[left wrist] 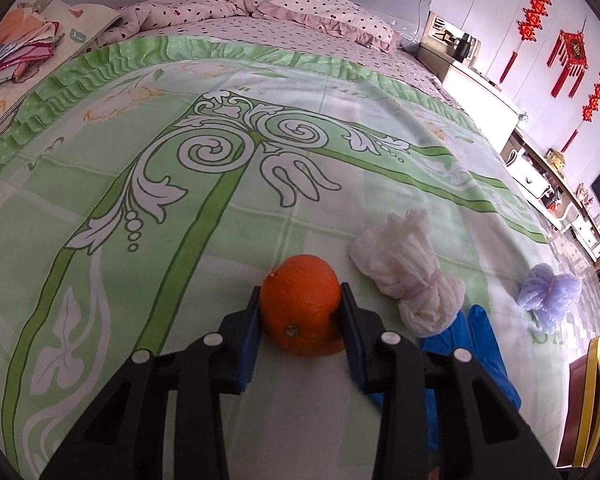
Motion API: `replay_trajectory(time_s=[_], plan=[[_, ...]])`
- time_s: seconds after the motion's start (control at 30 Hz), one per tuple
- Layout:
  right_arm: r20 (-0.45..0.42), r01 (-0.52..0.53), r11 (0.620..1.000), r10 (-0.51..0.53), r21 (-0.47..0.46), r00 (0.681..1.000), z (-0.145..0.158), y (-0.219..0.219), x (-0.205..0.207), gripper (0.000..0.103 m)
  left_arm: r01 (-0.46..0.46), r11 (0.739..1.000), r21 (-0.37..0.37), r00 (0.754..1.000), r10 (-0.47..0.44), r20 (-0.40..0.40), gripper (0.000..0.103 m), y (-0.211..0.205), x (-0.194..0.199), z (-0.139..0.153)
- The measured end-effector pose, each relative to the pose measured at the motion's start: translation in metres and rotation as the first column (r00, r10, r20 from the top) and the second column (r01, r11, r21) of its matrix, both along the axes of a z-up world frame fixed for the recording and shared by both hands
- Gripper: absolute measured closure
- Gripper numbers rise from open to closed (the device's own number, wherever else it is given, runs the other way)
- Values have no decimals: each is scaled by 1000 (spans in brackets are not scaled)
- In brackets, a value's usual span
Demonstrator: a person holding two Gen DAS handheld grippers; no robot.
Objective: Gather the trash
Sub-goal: 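Grasp the orange with the left tool while the right tool grasps the green snack packet, then carry the orange and green snack packet over the yellow bin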
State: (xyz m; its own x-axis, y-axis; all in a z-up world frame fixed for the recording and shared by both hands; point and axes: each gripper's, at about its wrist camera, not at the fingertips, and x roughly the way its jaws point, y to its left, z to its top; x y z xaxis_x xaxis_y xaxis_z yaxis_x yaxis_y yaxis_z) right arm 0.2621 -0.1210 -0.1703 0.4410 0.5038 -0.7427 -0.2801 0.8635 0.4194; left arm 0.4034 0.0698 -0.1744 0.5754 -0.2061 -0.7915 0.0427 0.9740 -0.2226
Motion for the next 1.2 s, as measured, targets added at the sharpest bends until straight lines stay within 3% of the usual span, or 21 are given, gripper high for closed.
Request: replay_trajectory(time_s=[0.47,1.2], plan=[[60,81,997,-81,7,995,28,-40,-19,81,-16,1000,-19,999,17,28,74,13,-26,27],[173,226,973,-230,40,958,94,-124,-93,81,-19,1000,-14,993,20,115,74,8,-100,94]])
